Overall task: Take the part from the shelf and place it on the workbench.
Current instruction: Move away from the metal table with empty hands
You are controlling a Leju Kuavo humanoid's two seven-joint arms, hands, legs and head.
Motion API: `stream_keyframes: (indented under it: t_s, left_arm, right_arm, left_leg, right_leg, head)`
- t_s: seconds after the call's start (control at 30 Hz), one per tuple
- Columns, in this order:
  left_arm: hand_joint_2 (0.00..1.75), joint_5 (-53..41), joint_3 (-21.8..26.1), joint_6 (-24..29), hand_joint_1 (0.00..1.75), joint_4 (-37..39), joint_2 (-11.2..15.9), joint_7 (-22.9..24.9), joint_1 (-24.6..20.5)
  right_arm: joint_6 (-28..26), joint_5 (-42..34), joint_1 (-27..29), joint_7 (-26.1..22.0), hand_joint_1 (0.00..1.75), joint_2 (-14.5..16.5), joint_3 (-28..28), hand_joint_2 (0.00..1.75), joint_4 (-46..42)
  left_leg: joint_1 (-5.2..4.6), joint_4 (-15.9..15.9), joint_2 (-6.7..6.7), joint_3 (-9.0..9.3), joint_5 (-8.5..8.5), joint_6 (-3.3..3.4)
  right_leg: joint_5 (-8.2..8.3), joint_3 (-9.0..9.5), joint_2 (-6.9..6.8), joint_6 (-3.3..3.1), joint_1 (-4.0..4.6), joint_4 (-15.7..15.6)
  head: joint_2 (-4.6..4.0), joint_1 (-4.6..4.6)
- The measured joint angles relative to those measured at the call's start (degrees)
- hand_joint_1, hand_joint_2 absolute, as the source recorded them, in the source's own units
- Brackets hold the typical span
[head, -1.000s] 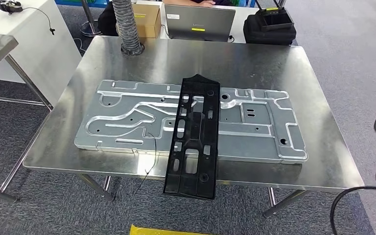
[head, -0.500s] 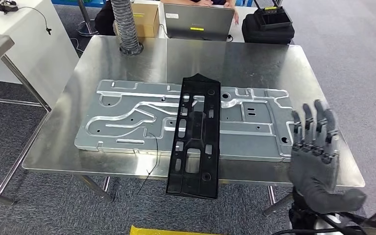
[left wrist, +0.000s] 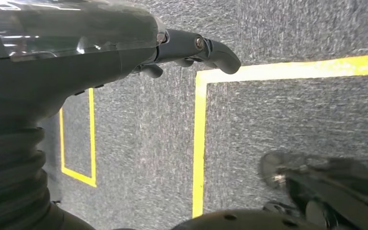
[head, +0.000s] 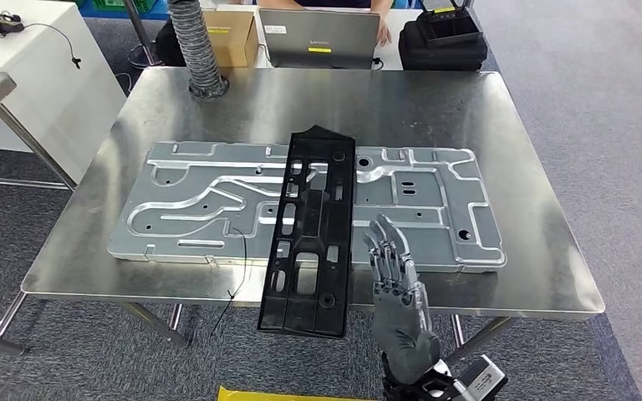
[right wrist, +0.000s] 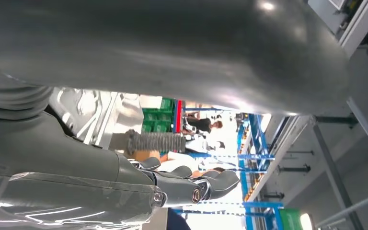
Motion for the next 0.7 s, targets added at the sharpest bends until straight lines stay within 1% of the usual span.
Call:
stream_keyframes:
  t_s: [0.03,0.07,0.1,0.17,0.2,0.23,0.27,0.33,0.37,0.4,0.43,0.47,0.5,0.53,0.57,0.6,0.63,0.7]
  left_arm:
    - [0.00,0.0,0.0,-0.1,0.00,0.0,0.0,0.1,0.1]
    - [0.00,0.0,0.0,-0.3,0.00,0.0,0.0,0.2,0.2]
    - [0.00,0.0,0.0,-0.5,0.00,0.0,0.0,0.2,0.3]
    - [0.00,0.0,0.0,-0.8,0.00,0.0,0.0,0.2,0.3]
    - [0.00,0.0,0.0,-0.9,0.00,0.0,0.0,0.1,0.3]
    - [0.00,0.0,0.0,-0.9,0.00,0.0,0.0,0.1,0.3]
    - [0.00,0.1,0.0,-1.0,0.00,0.0,0.0,0.1,0.3]
    - [0.00,0.1,0.0,-1.2,0.00,0.0,0.0,0.1,0.4]
    - [0.00,0.2,0.0,-1.2,0.00,0.0,0.0,0.0,0.4]
    - [0.00,0.2,0.0,-1.3,0.00,0.0,0.0,0.0,0.4]
    - [0.00,0.2,0.0,-1.4,0.00,0.0,0.0,0.0,0.4]
    - [0.00,0.2,0.0,-1.4,0.00,0.0,0.0,0.0,0.4]
    - [0.00,0.2,0.0,-1.4,0.00,0.0,0.0,0.0,0.4]
    - [0.00,0.2,0.0,-1.5,0.00,0.0,0.0,0.0,0.4]
    - [0.00,0.2,0.0,-1.5,0.00,0.0,0.0,0.0,0.4]
    - [0.00,0.2,0.0,-1.6,0.00,0.0,0.0,0.0,0.3]
    - [0.00,0.2,0.0,-1.6,0.00,0.0,0.1,-0.1,0.3]
    - [0.00,0.2,0.0,-1.8,0.00,0.1,0.2,-0.1,0.4]
  right_arm:
    - [0.0,0.3,0.0,0.2,0.00,0.4,0.5,0.00,0.2]
    - [0.1,0.4,0.0,0.4,0.00,0.8,1.0,0.00,0.3]
    - [0.2,0.5,-0.1,0.6,0.00,1.0,1.4,0.00,0.5]
    - [0.6,0.5,-0.1,1.1,0.00,1.4,2.0,0.00,0.9]
    - [0.9,0.5,-0.2,1.3,0.00,1.5,2.3,0.00,1.1]
    - [1.1,0.4,-0.3,1.5,0.00,1.6,2.5,0.00,1.4]
    - [1.3,0.4,-0.4,1.7,0.00,1.7,2.6,0.00,1.6]
    - [1.5,0.2,-0.5,1.9,0.00,1.8,2.8,0.00,2.3]
    - [1.6,0.0,-0.6,2.1,0.00,1.9,2.9,0.00,2.7]
    - [1.8,-0.1,-0.6,2.2,0.00,1.9,3.0,0.00,3.1]
    - [2.0,-0.3,-0.6,2.3,0.00,1.9,3.1,0.00,3.5]
    - [2.1,-0.3,-0.6,2.4,0.00,1.9,3.1,0.00,3.9]
    - [2.2,-0.4,-0.7,2.4,0.00,2.0,3.1,0.00,4.1]
    - [2.2,-0.4,-0.8,2.4,0.00,2.2,3.1,0.00,4.3]
    - [2.2,-0.5,-0.9,2.4,0.00,2.3,3.1,0.00,4.5]
    - [2.2,-0.5,-0.9,2.4,0.00,2.4,3.1,0.00,4.7]
    - [2.2,-0.5,-1.0,2.5,0.00,2.4,3.1,0.00,4.8]
    - [2.2,-0.5,-1.0,2.4,0.00,2.5,3.1,0.00,5.2]
  left_leg:
    - [0.00,-3.8,-0.01,1.91,1.40,0.23]
    - [-0.01,-6.5,-0.04,3.22,2.22,0.47]
    - [-0.05,-7.8,-0.09,3.79,2.41,0.75]
    - [-0.06,-8.0,-0.18,3.74,2.54,1.33]
    - [0.00,-8.2,-0.12,3.69,2.69,1.61]
    - [0.11,-8.3,-0.01,3.63,2.87,1.90]
    - [0.21,-8.4,0.11,3.53,3.03,2.14]
    - [0.18,-8.4,0.28,3.20,3.24,2.44]
    - [0.16,-8.4,0.32,2.99,3.34,2.49]
    - [0.15,-8.3,0.35,2.80,3.48,2.51]
    - [0.15,-8.3,0.35,2.65,3.63,2.48]
    - [0.15,-8.3,0.32,2.56,3.78,2.41]
    - [0.15,-8.3,0.28,2.50,3.94,2.31]
    - [0.11,-8.3,0.22,2.48,4.12,2.12]
    - [0.09,-8.3,0.15,2.45,4.31,1.88]
    - [0.10,-8.3,0.11,2.40,4.53,1.56]
    - [0.13,-8.4,0.07,2.35,4.81,1.20]
    - [0.12,-8.7,0.03,2.12,5.27,0.48]
  right_leg:
    - [-0.23,-0.03,0.15,0.16,0.14,0.2]
    - [-0.42,-0.10,0.26,0.35,0.27,0.4]
    - [-0.56,-0.20,0.33,0.58,0.37,0.6]
    - [-0.65,-0.31,0.40,1.01,0.42,0.7]
    - [-1.00,-0.40,0.34,1.30,0.39,1.1]
    - [-1.91,-0.79,0.22,1.62,0.35,2.2]
    - [-3.49,-1.65,0.08,1.95,0.25,4.4]
    - [-7.77,-4.76,-0.17,2.51,-0.04,11.7]
    - [-9.37,-6.27,-0.20,2.68,-0.16,15.2]
    - [-9.95,-7.04,-0.21,2.75,-0.23,17.2]
    - [-9.33,-6.65,-0.22,2.73,-0.26,16.9]
    - [-7.72,-5.03,-0.22,2.60,-0.26,14.1]
    - [-5.68,-2.55,-0.22,2.36,-0.22,9.7]
    - [-4.06,-0.21,-0.19,2.11,-0.09,5.3]
    - [-2.85,1.44,-0.14,1.81,0.08,2.0]
    - [-2.25,2.18,-0.10,1.54,0.27,0.2]
    - [-2.03,2.12,-0.05,1.29,0.44,-0.2]
    - [-1.01,1.68,-0.16,0.65,0.31,-0.5]
  head:
    - [0.00,0.00]
    - [0.00,0.00]
    - [0.00,0.00]
    - [0.00,0.00]
    - [0.00,0.01]
    - [0.00,0.01]
    - [0.00,0.01]
    - [0.00,0.00]
    - [0.00,0.00]
    - [0.00,0.00]
    - [0.00,0.00]
    - [0.00,0.00]
    - [0.00,0.00]
    - [0.00,0.00]
    - [0.00,0.01]
    - [0.00,0.01]
    - [0.00,0.01]
    - [0.00,0.00]
